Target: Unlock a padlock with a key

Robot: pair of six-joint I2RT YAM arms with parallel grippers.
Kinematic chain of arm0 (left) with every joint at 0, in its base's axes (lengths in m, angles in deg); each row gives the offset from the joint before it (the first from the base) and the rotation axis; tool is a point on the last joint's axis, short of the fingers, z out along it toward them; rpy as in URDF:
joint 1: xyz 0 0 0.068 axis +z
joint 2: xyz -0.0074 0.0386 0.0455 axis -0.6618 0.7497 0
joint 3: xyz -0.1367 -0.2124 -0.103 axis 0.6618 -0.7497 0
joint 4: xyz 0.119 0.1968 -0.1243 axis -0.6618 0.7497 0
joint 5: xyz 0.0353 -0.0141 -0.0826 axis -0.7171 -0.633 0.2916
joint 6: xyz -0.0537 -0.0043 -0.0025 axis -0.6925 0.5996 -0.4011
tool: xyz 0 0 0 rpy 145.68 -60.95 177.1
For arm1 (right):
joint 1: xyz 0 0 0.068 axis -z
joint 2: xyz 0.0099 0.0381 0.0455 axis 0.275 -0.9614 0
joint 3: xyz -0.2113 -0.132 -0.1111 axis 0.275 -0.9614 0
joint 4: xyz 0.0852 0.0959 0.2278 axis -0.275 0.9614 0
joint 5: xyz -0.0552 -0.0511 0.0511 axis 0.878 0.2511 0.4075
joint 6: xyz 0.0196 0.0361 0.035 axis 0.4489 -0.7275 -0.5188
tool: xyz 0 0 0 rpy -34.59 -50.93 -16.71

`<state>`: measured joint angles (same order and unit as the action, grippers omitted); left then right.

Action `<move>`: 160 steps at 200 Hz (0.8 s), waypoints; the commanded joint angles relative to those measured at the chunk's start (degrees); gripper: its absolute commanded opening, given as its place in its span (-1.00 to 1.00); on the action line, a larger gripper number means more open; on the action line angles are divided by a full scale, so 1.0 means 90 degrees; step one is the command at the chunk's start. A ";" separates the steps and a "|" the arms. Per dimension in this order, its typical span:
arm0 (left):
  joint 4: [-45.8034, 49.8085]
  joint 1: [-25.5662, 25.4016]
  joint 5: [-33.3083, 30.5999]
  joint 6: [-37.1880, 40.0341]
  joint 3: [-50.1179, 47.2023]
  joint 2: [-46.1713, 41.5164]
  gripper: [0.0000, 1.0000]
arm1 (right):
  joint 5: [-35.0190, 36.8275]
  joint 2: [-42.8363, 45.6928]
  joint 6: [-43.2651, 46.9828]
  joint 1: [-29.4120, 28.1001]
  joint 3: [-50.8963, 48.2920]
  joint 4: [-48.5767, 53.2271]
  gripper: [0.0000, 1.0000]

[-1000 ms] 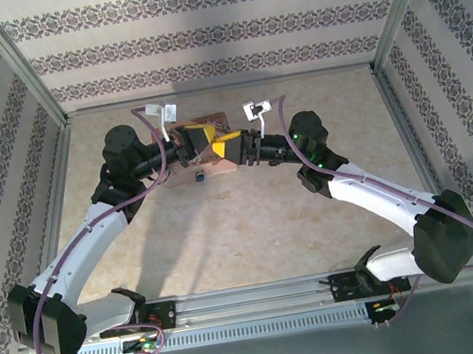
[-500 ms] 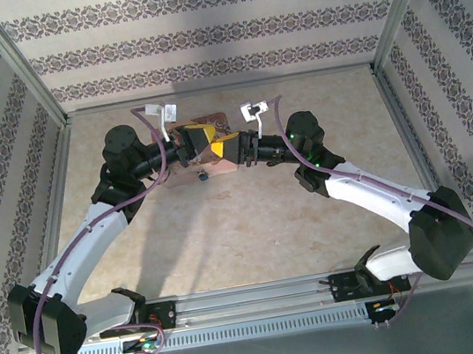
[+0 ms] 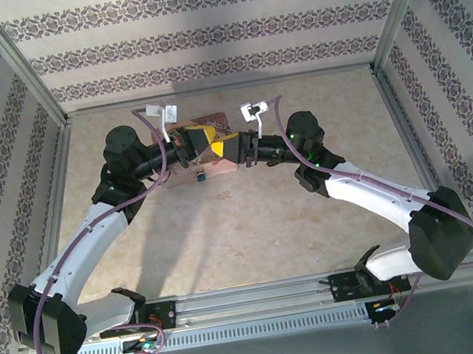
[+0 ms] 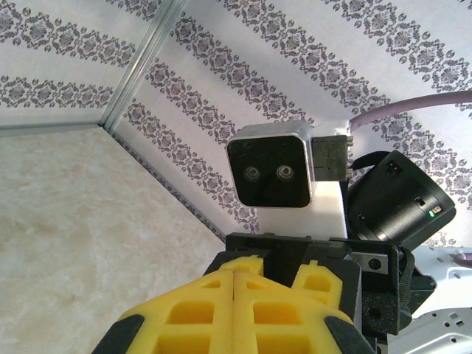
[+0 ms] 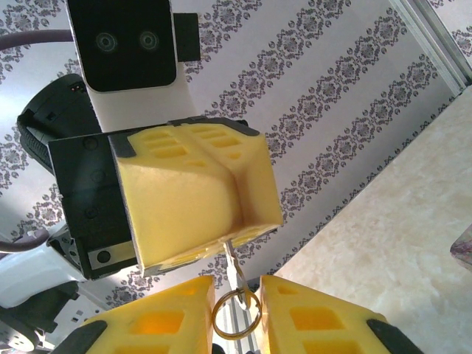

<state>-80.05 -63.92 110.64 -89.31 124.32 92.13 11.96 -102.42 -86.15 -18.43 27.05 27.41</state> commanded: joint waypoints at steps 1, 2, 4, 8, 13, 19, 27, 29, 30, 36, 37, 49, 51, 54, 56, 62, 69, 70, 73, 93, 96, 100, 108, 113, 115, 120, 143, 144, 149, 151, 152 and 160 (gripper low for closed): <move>-0.0308 0.0017 0.0072 0.0100 -0.0079 -0.0026 -1.00 | -0.0121 -0.0007 -0.0018 -0.0074 0.0283 -0.0268 -0.48; -0.0308 0.0012 0.0076 0.0100 -0.0082 -0.0023 -1.00 | -0.0119 -0.0007 -0.0021 -0.0069 0.0283 -0.0268 -0.48; -0.0309 0.0016 0.0076 0.0100 -0.0083 -0.0018 -1.00 | -0.0122 -0.0008 -0.0022 -0.0071 0.0291 -0.0269 -0.46; -0.0304 0.0017 0.0072 0.0100 -0.0091 -0.0021 -1.00 | -0.0134 -0.0017 -0.0025 -0.0075 0.0298 -0.0275 -0.43; -0.0309 0.0015 0.0061 0.0101 -0.0086 -0.0013 -1.00 | -0.0145 -0.0016 -0.0036 -0.0067 0.0303 -0.0279 -0.40; -0.0309 0.0017 0.0057 0.0100 -0.0087 -0.0014 -1.00 | -0.0165 -0.0027 -0.0035 -0.0075 0.0313 -0.0288 -0.39; -0.0309 0.0015 0.0046 0.0100 -0.0089 -0.0017 -1.00 | -0.0185 -0.0027 -0.0043 -0.0070 0.0313 -0.0288 -0.37; -0.0309 0.0017 0.0042 0.0100 -0.0085 -0.0019 -1.00 | -0.0185 -0.0027 -0.0050 -0.0069 0.0313 -0.0291 -0.37; -0.0309 0.0017 0.0041 0.0100 -0.0085 -0.0019 -1.00 | -0.0190 -0.0027 -0.0046 -0.0067 0.0308 -0.0290 -0.36; -0.0309 0.0015 0.0033 0.0105 -0.0087 -0.0018 -1.00 | -0.0195 -0.0027 -0.0046 -0.0071 0.0305 -0.0288 -0.36; -0.0309 0.0016 0.0036 0.0103 -0.0086 -0.0018 -1.00 | -0.0195 -0.0027 -0.0044 -0.0073 0.0304 -0.0288 -0.36; -0.0309 0.0017 0.0021 0.0100 -0.0092 -0.0017 -1.00 | -0.0185 -0.0024 -0.0043 -0.0074 0.0280 -0.0288 -0.36; -0.0309 0.0015 0.0016 0.0100 -0.0086 -0.0014 -1.00 | -0.0185 -0.0026 -0.0043 -0.0075 0.0278 -0.0288 -0.37; -0.0309 0.0017 0.0013 0.0098 -0.0084 -0.0014 -1.00 | -0.0190 -0.0027 -0.0044 -0.0067 0.0275 -0.0288 -0.37; -0.0314 0.0017 0.0014 0.0099 -0.0089 -0.0018 -1.00 | -0.0187 -0.0027 -0.0043 -0.0066 0.0264 -0.0288 -0.37; -0.0318 0.0016 0.0013 0.0098 -0.0089 -0.0014 -1.00 | -0.0185 -0.0027 -0.0042 -0.0067 0.0259 -0.0288 -0.38; -0.0310 0.0015 0.0016 0.0100 -0.0086 -0.0010 -1.00 | -0.0176 -0.0027 -0.0047 -0.0074 0.0240 -0.0288 -0.37; -0.0314 0.0016 0.0019 0.0100 -0.0090 -0.0015 -1.00 | -0.0176 -0.0027 -0.0045 -0.0074 0.0237 -0.0288 -0.37; -0.0314 0.0016 0.0008 0.0100 -0.0085 -0.0023 -1.00 | -0.0176 -0.0020 -0.0043 -0.0070 0.0230 -0.0288 -0.37; -0.0290 0.0017 -0.0023 0.0109 -0.0087 -0.0024 -1.00 | -0.0168 -0.0008 -0.0049 -0.0071 0.0184 -0.0279 -0.39; -0.0284 0.0010 -0.0026 0.0110 -0.0087 -0.0028 -1.00 | -0.0166 -0.0008 -0.0048 -0.0072 0.0174 -0.0279 -0.40; -0.0275 0.0012 -0.0042 0.0118 -0.0091 -0.0029 -1.00 | -0.0166 -0.0004 -0.0043 -0.0069 0.0176 -0.0279 -0.41; -0.0260 0.0011 -0.0055 0.0129 -0.0090 -0.0035 -1.00 | -0.0166 0.0002 -0.0048 -0.0072 0.0162 -0.0279 -0.44; -0.0250 0.0016 -0.0065 0.0139 -0.0090 -0.0037 -1.00 | -0.0171 0.0002 -0.0048 -0.0068 0.0165 -0.0279 -0.47; -0.0245 0.0012 -0.0067 0.0139 -0.0091 -0.0038 -1.00 | -0.0174 0.0002 -0.0051 -0.0069 0.0166 -0.0279 -0.47; -0.0241 0.0015 -0.0074 0.0139 -0.0090 -0.0039 -1.00 | -0.0176 0.0008 -0.0052 -0.0066 0.0165 -0.0271 -0.49; -0.0240 0.0017 -0.0088 0.0149 -0.0087 -0.0035 -1.00 | -0.0181 -0.0008 -0.0054 -0.0074 0.0148 -0.0269 -0.53; -0.0240 0.0017 -0.0092 0.0149 -0.0085 -0.0037 -1.00 | -0.0183 -0.0003 -0.0053 -0.0075 0.0147 -0.0269 -0.53; -0.0238 0.0017 -0.0090 0.0149 -0.0086 -0.0037 -1.00 | -0.0186 -0.0003 -0.0053 -0.0071 0.0137 -0.0269 -0.54; -0.0240 0.0017 -0.0090 0.0149 -0.0087 -0.0038 -1.00 | -0.0186 -0.0007 -0.0052 -0.0074 0.0137 -0.0269 -0.55; -0.0240 0.0017 -0.0093 0.0149 -0.0086 -0.0034 -1.00 | -0.0186 -0.0007 -0.0052 -0.0070 0.0137 -0.0269 -0.55; -0.0231 0.0017 -0.0101 0.0149 -0.0084 -0.0038 -1.00 | -0.0185 -0.0017 -0.0064 -0.0071 0.0137 -0.0269 -0.55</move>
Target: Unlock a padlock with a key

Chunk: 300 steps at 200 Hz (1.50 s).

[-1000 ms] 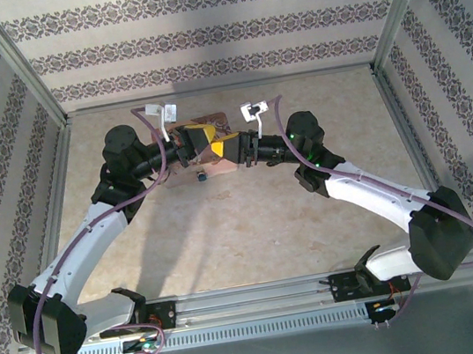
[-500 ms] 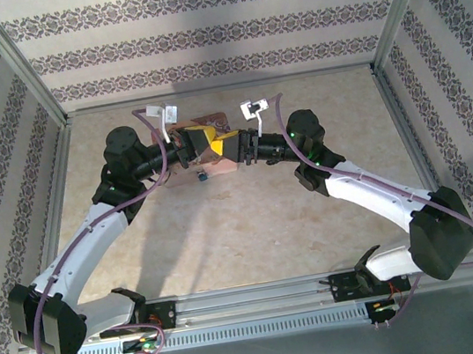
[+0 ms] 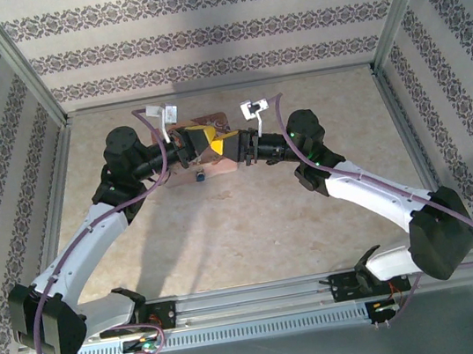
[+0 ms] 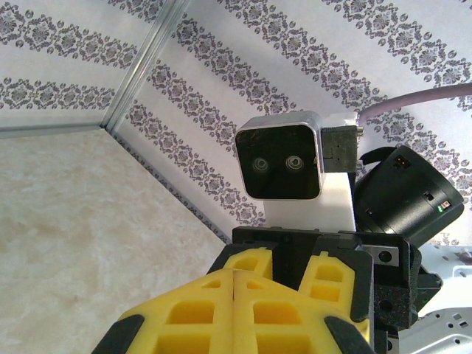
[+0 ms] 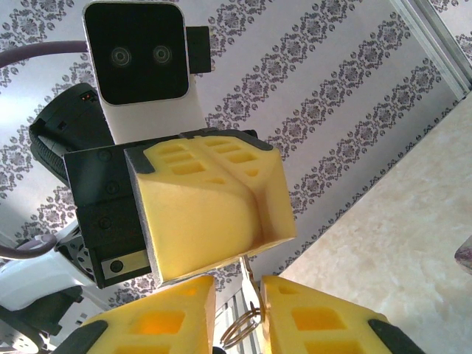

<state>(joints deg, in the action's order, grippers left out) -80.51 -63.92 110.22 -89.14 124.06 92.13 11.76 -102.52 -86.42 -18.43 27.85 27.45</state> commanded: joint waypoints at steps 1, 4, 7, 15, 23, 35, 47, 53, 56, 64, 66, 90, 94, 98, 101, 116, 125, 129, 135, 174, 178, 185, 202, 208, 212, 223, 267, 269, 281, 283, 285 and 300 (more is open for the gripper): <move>-0.0180 0.0017 -0.0053 0.0130 -0.0055 -0.0038 -1.00 | -0.0163 -0.0005 -0.0034 -0.0073 0.0043 -0.0274 -0.55; -0.0180 0.0017 -0.0065 0.0130 -0.0055 -0.0045 -1.00 | -0.0164 -0.0005 -0.0033 -0.0072 0.0038 -0.0274 -0.56; -0.0172 0.0012 -0.0068 0.0130 -0.0062 -0.0039 -1.00 | -0.0164 0.0001 -0.0033 -0.0070 0.0038 -0.0274 -0.56; -0.0167 0.0016 -0.0082 0.0130 -0.0060 -0.0045 -1.00 | -0.0162 0.0001 -0.0042 -0.0073 0.0029 -0.0274 -0.57; -0.0170 0.0012 -0.0098 0.0130 -0.0058 -0.0052 -1.00 | -0.0167 -0.0013 -0.0049 -0.0075 0.0027 -0.0274 -0.58; -0.0180 0.0016 -0.0109 0.0130 -0.0056 -0.0058 -1.00 | -0.0163 -0.0008 -0.0043 -0.0068 0.0023 -0.0274 -0.60; -0.0180 0.0017 -0.0127 0.0139 -0.0058 -0.0058 -1.00 | -0.0166 -0.0006 -0.0043 -0.0066 0.0008 -0.0274 -0.60; -0.0179 0.0017 -0.0125 0.0139 -0.0055 -0.0052 -1.00 | -0.0167 -0.0003 -0.0043 -0.0065 -0.0004 -0.0273 -0.61; -0.0180 0.0017 -0.0126 0.0139 -0.0060 -0.0057 -1.00 | -0.0164 -0.0011 -0.0043 -0.0065 -0.0002 -0.0266 -0.61; -0.0177 0.0016 -0.0128 0.0139 -0.0060 -0.0058 -1.00 | -0.0164 -0.0010 -0.0046 -0.0065 -0.0010 -0.0264 -0.61; -0.0179 0.0017 -0.0128 0.0139 -0.0064 -0.0058 -1.00 | -0.0164 -0.0009 -0.0044 -0.0065 -0.0011 -0.0264 -0.60; -0.0180 0.0012 -0.0145 0.0139 -0.0060 -0.0058 -1.00 | -0.0164 -0.0034 -0.0053 -0.0061 -0.0002 -0.0264 -0.61; -0.0180 0.0017 -0.0145 0.0133 -0.0058 -0.0058 -1.00 | -0.0164 -0.0034 -0.0052 -0.0065 -0.0001 -0.0264 -0.61; -0.0180 0.0017 -0.0148 0.0139 -0.0055 -0.0058 -1.00 | -0.0164 -0.0036 -0.0062 -0.0065 -0.0002 -0.0264 -0.61; -0.0180 0.0017 -0.0148 0.0139 -0.0065 -0.0058 -1.00 | -0.0172 -0.0043 -0.0062 -0.0065 -0.0001 -0.0264 -0.60; -0.0189 0.0017 -0.0160 0.0139 -0.0067 -0.0067 -1.00 | -0.0183 -0.0056 -0.0073 -0.0063 -0.0001 -0.0264 -0.60; -0.0194 0.0015 -0.0170 0.0132 -0.0081 -0.0068 -1.00 | -0.0193 -0.0074 -0.0072 -0.0057 -0.0002 -0.0264 -0.59; -0.0198 0.0017 -0.0173 0.0130 -0.0079 -0.0068 -1.00 | -0.0198 -0.0082 -0.0083 -0.0056 -0.0001 -0.0264 -0.59; -0.0208 0.0017 -0.0169 0.0130 -0.0092 -0.0066 -1.00 | -0.0203 -0.0091 -0.0082 -0.0048 -0.0001 -0.0264 -0.59; -0.0209 0.0013 -0.0196 0.0130 -0.0107 -0.0068 -1.00 | -0.0203 -0.0104 -0.0082 -0.0056 -0.0011 -0.0265 -0.60; -0.0209 0.0012 -0.0197 0.0134 -0.0109 -0.0075 -1.00 | -0.0194 -0.0102 -0.0084 -0.0056 -0.0011 -0.0265 -0.60; -0.0206 0.0017 -0.0216 0.0139 -0.0113 -0.0073 -1.00 | -0.0194 -0.0103 -0.0087 -0.0047 -0.0020 -0.0264 -0.60; -0.0208 0.0017 -0.0269 0.0149 -0.0125 -0.0097 -1.00 | -0.0173 -0.0093 -0.0084 -0.0046 -0.0031 -0.0264 -0.61; -0.0203 0.0010 -0.0278 0.0149 -0.0126 -0.0100 -1.00 | -0.0182 -0.0093 -0.0082 -0.0032 -0.0045 -0.0264 -0.61; -0.0199 0.0016 -0.0285 0.0149 -0.0133 -0.0106 -1.00 | -0.0176 -0.0093 -0.0082 -0.0044 -0.0046 -0.0264 -0.61; -0.0204 0.0016 -0.0297 0.0149 -0.0135 -0.0101 -1.00 | -0.0183 -0.0093 -0.0088 -0.0036 -0.0056 -0.0264 -0.62; -0.0180 0.0017 -0.0361 0.0159 -0.0134 -0.0105 -1.00 | -0.0193 -0.0122 -0.0111 -0.0035 -0.0070 -0.0264 -0.64; -0.0180 0.0015 -0.0362 0.0159 -0.0136 -0.0102 -1.00 | -0.0193 -0.0127 -0.0111 -0.0036 -0.0075 -0.0264 -0.64; -0.0175 0.0017 -0.0368 0.0159 -0.0134 -0.0106 -1.00 | -0.0201 -0.0142 -0.0121 -0.0033 -0.0060 -0.0273 -0.64; -0.0178 0.0017 -0.0364 0.0159 -0.0131 -0.0107 -1.00 | -0.0202 -0.0149 -0.0126 -0.0035 -0.0060 -0.0274 -0.64; -0.0179 0.0017 -0.0363 0.0159 -0.0133 -0.0100 -1.00 | -0.0203 -0.0151 -0.0127 -0.0031 -0.0065 -0.0274 -0.64; -0.0180 0.0009 -0.0371 0.0159 -0.0129 -0.0107 -1.00 | -0.0214 -0.0158 -0.0140 -0.0035 -0.0056 -0.0274 -0.64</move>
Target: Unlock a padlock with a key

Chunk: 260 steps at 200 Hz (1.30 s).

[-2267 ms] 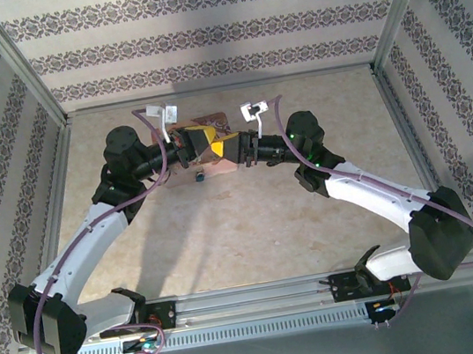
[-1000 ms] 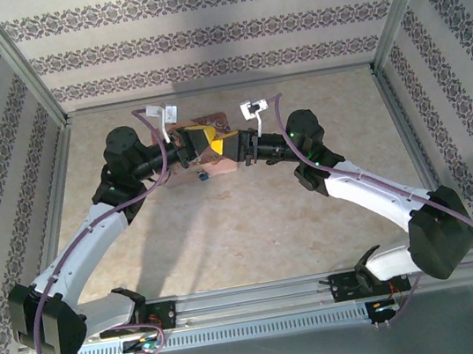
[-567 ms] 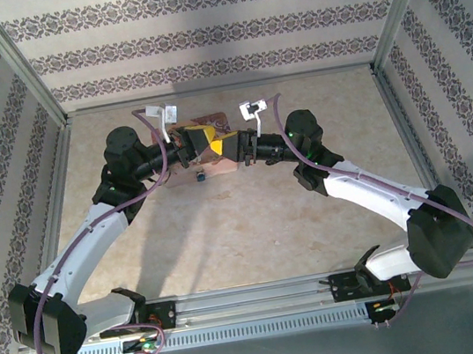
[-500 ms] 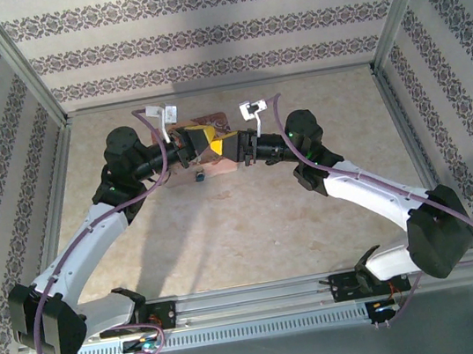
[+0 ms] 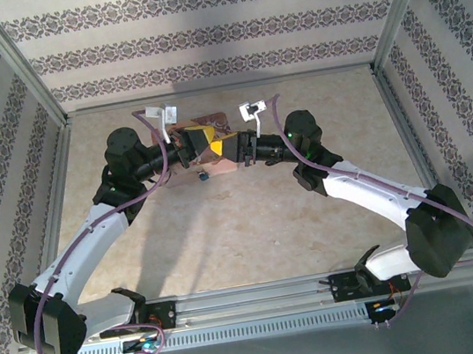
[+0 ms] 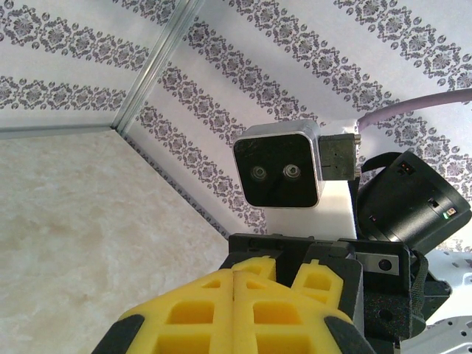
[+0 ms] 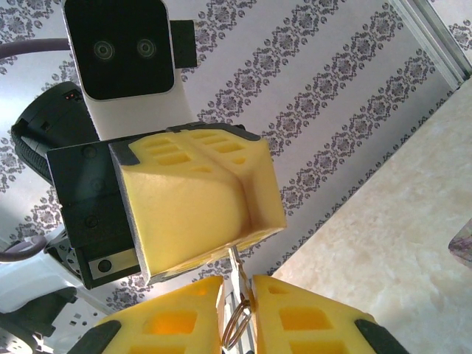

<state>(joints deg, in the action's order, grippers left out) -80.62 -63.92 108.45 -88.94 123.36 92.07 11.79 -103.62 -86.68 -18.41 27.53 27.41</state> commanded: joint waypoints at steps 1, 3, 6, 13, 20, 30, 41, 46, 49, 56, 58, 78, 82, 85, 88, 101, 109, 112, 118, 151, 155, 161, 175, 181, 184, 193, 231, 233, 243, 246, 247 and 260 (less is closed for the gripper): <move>-0.0167 0.0008 -0.0170 0.0142 -0.0049 -0.0100 -1.00 | -0.0215 -0.0037 -0.0111 -0.0038 -0.0023 -0.0269 -0.64; -0.0167 0.0013 -0.0177 0.0138 -0.0046 -0.0100 -1.00 | -0.0215 -0.0032 -0.0116 -0.0038 -0.0016 -0.0269 -0.64; -0.0167 0.0015 -0.0179 0.0137 -0.0051 -0.0100 -1.00 | -0.0215 -0.0039 -0.0118 -0.0039 -0.0014 -0.0269 -0.65; -0.0167 0.0017 -0.0178 0.0138 -0.0050 -0.0109 -1.00 | -0.0215 -0.0031 -0.0120 -0.0038 -0.0023 -0.0269 -0.66; -0.0158 0.0017 -0.0180 0.0138 -0.0046 -0.0109 -1.00 | -0.0209 -0.0030 -0.0118 -0.0038 -0.0014 -0.0272 -0.68; -0.0138 0.0016 -0.0195 0.0147 -0.0055 -0.0114 -1.00 | -0.0196 -0.0009 -0.0106 -0.0037 -0.0025 -0.0271 -0.70; -0.0133 0.0017 -0.0191 0.0151 -0.0059 -0.0119 -1.00 | -0.0198 0.0008 -0.0096 -0.0038 -0.0036 -0.0269 -0.74; -0.0128 0.0008 -0.0196 0.0156 -0.0056 -0.0112 -1.00 | -0.0195 0.0018 -0.0097 -0.0038 -0.0036 -0.0269 -0.76; -0.0128 0.0016 -0.0200 0.0156 -0.0063 -0.0118 -1.00 | -0.0195 0.0018 -0.0100 -0.0038 -0.0042 -0.0269 -0.77; -0.0128 0.0015 -0.0187 0.0165 -0.0056 -0.0112 -1.00 | -0.0169 0.0019 -0.0092 -0.0024 -0.0055 -0.0269 -0.79; -0.0128 0.0017 -0.0186 0.0166 -0.0058 -0.0125 -1.00 | -0.0167 0.0023 -0.0096 -0.0023 -0.0061 -0.0269 -0.81; -0.0128 0.0017 -0.0198 0.0166 -0.0057 -0.0129 -1.00 | -0.0151 0.0032 -0.0082 -0.0012 -0.0066 -0.0259 -0.94; -0.0121 0.0017 -0.0204 0.0171 -0.0063 -0.0134 -1.00 | -0.0147 0.0030 -0.0087 -0.0009 -0.0063 -0.0259 -0.96; -0.0112 0.0022 -0.0214 0.0175 -0.0063 -0.0135 -0.97 | -0.0147 0.0033 -0.0082 -0.0002 -0.0065 -0.0252 -0.97; -0.0109 0.0031 -0.0223 0.0181 -0.0072 -0.0139 -0.89 | -0.0142 0.0031 -0.0076 0.0000 -0.0075 -0.0245 -0.98; -0.0053 0.0035 -0.0274 0.0223 -0.0074 -0.0198 -0.57 | -0.0103 0.0056 -0.0046 0.0030 -0.0093 -0.0194 -0.99; 0.0000 0.0045 -0.0306 0.0252 -0.0076 -0.0239 -0.43 | -0.0090 0.0077 -0.0028 0.0048 -0.0117 -0.0158 -1.00; 0.0022 0.0057 -0.0319 0.0262 -0.0075 -0.0261 -0.37 | -0.0088 0.0093 -0.0008 0.0054 -0.0126 -0.0145 -1.00; 0.0069 0.0084 -0.0353 0.0283 -0.0075 -0.0296 -0.27 | -0.0071 0.0111 0.0029 0.0076 -0.0154 -0.0102 -1.00; 0.0541 0.0339 -0.0714 0.0293 -0.0076 -0.0528 0.26 | 0.0107 0.0350 0.0474 0.0210 -0.0301 0.0576 -0.99; 0.0657 0.0387 -0.0800 0.0286 -0.0067 -0.0552 0.29 | 0.0160 0.0389 0.0571 0.0228 -0.0306 0.0767 -0.99; 0.0856 0.0460 -0.0918 0.0284 -0.0042 -0.0559 0.34 | 0.0246 0.0453 0.0751 0.0251 -0.0307 0.1068 -1.00; 0.1347 0.0652 -0.1174 0.0300 0.0006 -0.0521 0.40 | 0.0506 0.0609 0.1178 0.0292 -0.0307 0.1824 -1.00; 0.1554 0.0717 -0.1306 0.0320 0.0031 -0.0487 0.43 | 0.0621 0.0678 0.1360 0.0298 -0.0307 0.2154 -0.99; 0.1687 0.0746 -0.1366 0.0336 0.0050 -0.0461 0.45 | 0.0695 0.0711 0.1421 0.0312 -0.0299 0.2313 -0.99; 0.2092 0.0806 -0.1702 0.0383 0.0138 -0.0345 0.50 | 0.0920 0.0809 0.1684 0.0331 -0.0288 0.2809 -0.99; 0.3171 0.0812 -0.2568 0.0660 0.0551 0.0516 0.51 | 0.2007 0.1077 0.2521 0.0430 -0.0164 0.4634 -0.99; 0.3211 0.0817 -0.2588 0.0675 0.0582 0.0569 0.51 | 0.2054 0.1086 0.2551 0.0435 -0.0154 0.4712 -0.99; 0.3438 0.0816 -0.2732 0.0781 0.0778 0.0857 0.51 | 0.2297 0.1128 0.2670 0.0459 -0.0143 0.5014 -0.99; 0.3524 0.0812 -0.2789 0.0800 0.0842 0.0945 0.51 | 0.2370 0.1140 0.2692 0.0468 -0.0145 0.5097 -0.99; 0.3553 0.0810 -0.2806 0.0810 0.0872 0.0979 0.51 | 0.2396 0.1141 0.2697 0.0474 -0.0143 0.5129 -0.99; 0.3856 0.0814 -0.2964 0.1005 0.1207 0.1376 0.52 | 0.2658 0.1189 0.2809 0.0499 -0.0144 0.5451 -0.99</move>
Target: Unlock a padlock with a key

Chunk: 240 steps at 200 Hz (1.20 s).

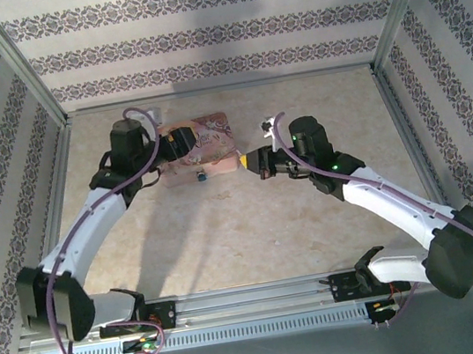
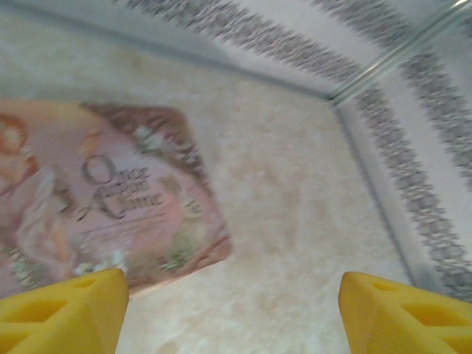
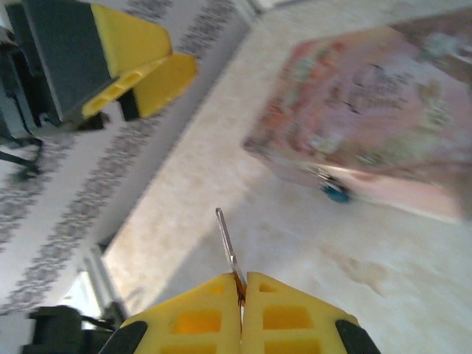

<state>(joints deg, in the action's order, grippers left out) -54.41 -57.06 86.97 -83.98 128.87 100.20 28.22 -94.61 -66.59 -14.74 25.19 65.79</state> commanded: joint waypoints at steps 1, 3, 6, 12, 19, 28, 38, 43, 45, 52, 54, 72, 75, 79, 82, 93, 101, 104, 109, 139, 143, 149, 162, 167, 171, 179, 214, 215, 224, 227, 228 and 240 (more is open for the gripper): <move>0.0973 0.0054 -0.0594 0.0464 0.0623 0.0506 0.52 | 0.0850 0.0189 0.0582 0.0096 0.0117 0.1207 -0.98; 0.1020 0.0050 -0.0624 0.0496 0.0663 0.0573 0.52 | 0.0891 0.0197 0.0585 0.0099 0.0116 0.1252 -0.99; 0.1089 0.0045 -0.0675 0.0537 0.0744 0.0666 0.52 | 0.0943 0.0199 0.0604 0.0100 0.0110 0.1317 -0.99; 0.1198 0.0050 -0.0738 0.0613 0.0903 0.0849 0.53 | 0.1025 0.0209 0.0631 0.0117 0.0101 0.1427 -0.99; 0.1325 0.0053 -0.0802 0.0739 0.1095 0.1073 0.53 | 0.1077 0.0219 0.0640 0.0139 0.0074 0.1516 -0.98; 0.1501 0.0046 -0.0880 0.0862 0.1370 0.1356 0.54 | 0.1131 0.0229 0.0640 0.0159 0.0026 0.1599 -0.99; 0.1686 0.0041 -0.0930 0.1015 0.1678 0.1661 0.56 | 0.1178 0.0229 0.0646 0.0169 -0.0014 0.1687 -0.98; 0.1774 0.0042 -0.0942 0.1083 0.1831 0.1818 0.56 | 0.1212 0.0224 0.0651 0.0169 -0.0031 0.1742 -0.98; 0.1799 0.0045 -0.0943 0.1103 0.1891 0.1873 0.56 | 0.1228 0.0220 0.0657 0.0174 -0.0036 0.1765 -0.99; 0.1923 0.0043 -0.0975 0.1187 0.2110 0.2082 0.57 | 0.1275 0.0217 0.0661 0.0169 -0.0063 0.1824 -0.99; 0.1960 0.0050 -0.0988 0.1212 0.2166 0.2141 0.57 | 0.1290 0.0218 0.0657 0.0169 -0.0066 0.1839 -0.99; 0.2216 0.0038 -0.1047 0.1336 0.2683 0.2639 0.58 | 0.1319 0.0219 0.0652 0.0178 -0.0160 0.1878 -0.99; 0.2258 0.0036 -0.1058 0.1343 0.2758 0.2711 0.58 | 0.1318 0.0224 0.0646 0.0178 -0.0177 0.1875 -0.99; 0.2294 0.0040 -0.1060 0.1366 0.2849 0.2811 0.58 | 0.1318 0.0228 0.0640 0.0178 -0.0200 0.1868 -0.99; 0.2314 0.0033 -0.1050 0.1379 0.2910 0.2876 0.58 | 0.1318 0.0237 0.0631 0.0178 -0.0216 0.1862 -0.99; 0.2363 0.0026 -0.1050 0.1409 0.3125 0.3113 0.58 | 0.1318 0.0265 0.0618 0.0178 -0.0259 0.1861 -0.99; 0.2373 0.0000 -0.1050 0.1448 0.3271 0.3265 0.58 | 0.1318 0.0286 0.0615 0.0188 -0.0289 0.1853 -0.99; 0.2385 -0.0003 -0.1050 0.1464 0.3336 0.3324 0.58 | 0.1318 0.0292 0.0610 0.0188 -0.0304 0.1851 -0.99; 0.2416 -0.0017 -0.1052 0.1479 0.3434 0.3435 0.58 | 0.1309 0.0303 0.0616 0.0188 -0.0319 0.1854 -0.99; 0.2774 -0.0097 -0.0975 0.1771 0.4201 0.4069 0.59 | 0.1317 0.0393 0.0614 0.0221 -0.0417 0.1862 -0.99; 0.2872 -0.0105 -0.0964 0.1807 0.4333 0.4161 0.59 | 0.1318 0.0403 0.0605 0.0227 -0.0432 0.1857 -0.99; 0.2968 -0.0120 -0.0963 0.1847 0.4515 0.4293 0.59 | 0.1318 0.0419 0.0597 0.0236 -0.0447 0.1858 -0.99; 0.3146 -0.0151 -0.1018 0.1909 0.4811 0.4545 0.59 | 0.1318 0.0460 0.0601 0.0247 -0.0472 0.1881 -0.99; 0.3158 -0.0173 -0.1055 0.1917 0.4886 0.4611 0.58 | 0.1328 0.0472 0.0599 0.0252 -0.0477 0.1888 -0.99; 0.3149 -0.0183 -0.1064 0.1927 0.4928 0.4663 0.58 | 0.1328 0.0483 0.0598 0.0256 -0.0481 0.1887 -0.99; 0.3134 -0.0215 -0.1075 0.1939 0.5004 0.4767 0.58 | 0.1343 0.0526 0.0597 0.0257 -0.0496 0.1892 -0.99; 0.3295 -0.0319 -0.1011 0.1998 0.5519 0.5230 0.58 | 0.1409 0.0646 0.0598 0.0285 -0.0549 0.1965 -0.99; 0.3296 -0.0317 -0.1011 0.1998 0.5531 0.5243 0.58 | 0.1407 0.0647 0.0597 0.0286 -0.0547 0.1968 -0.99; 0.3338 -0.0337 -0.0983 0.2007 0.5635 0.5359 0.58 | 0.1415 0.0672 0.0604 0.0295 -0.0555 0.1988 -0.99; 0.3350 -0.0345 -0.0982 0.2008 0.5671 0.5380 0.58 | 0.1416 0.0677 0.0597 0.0303 -0.0555 0.1998 -0.99; 0.3353 -0.0345 -0.0982 0.2008 0.5680 0.5392 0.58 | 0.1421 0.0678 0.0602 0.0304 -0.0555 0.2004 -0.99; 0.3371 -0.0390 -0.0956 0.2017 0.5767 0.5513 0.58 | 0.1416 0.0702 0.0598 0.0320 -0.0555 0.2029 -1.00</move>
<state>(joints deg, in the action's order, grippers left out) -27.50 -59.59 78.25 -67.45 178.00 147.76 39.74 -89.56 -61.87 -12.62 21.01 82.49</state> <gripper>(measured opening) 0.793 0.051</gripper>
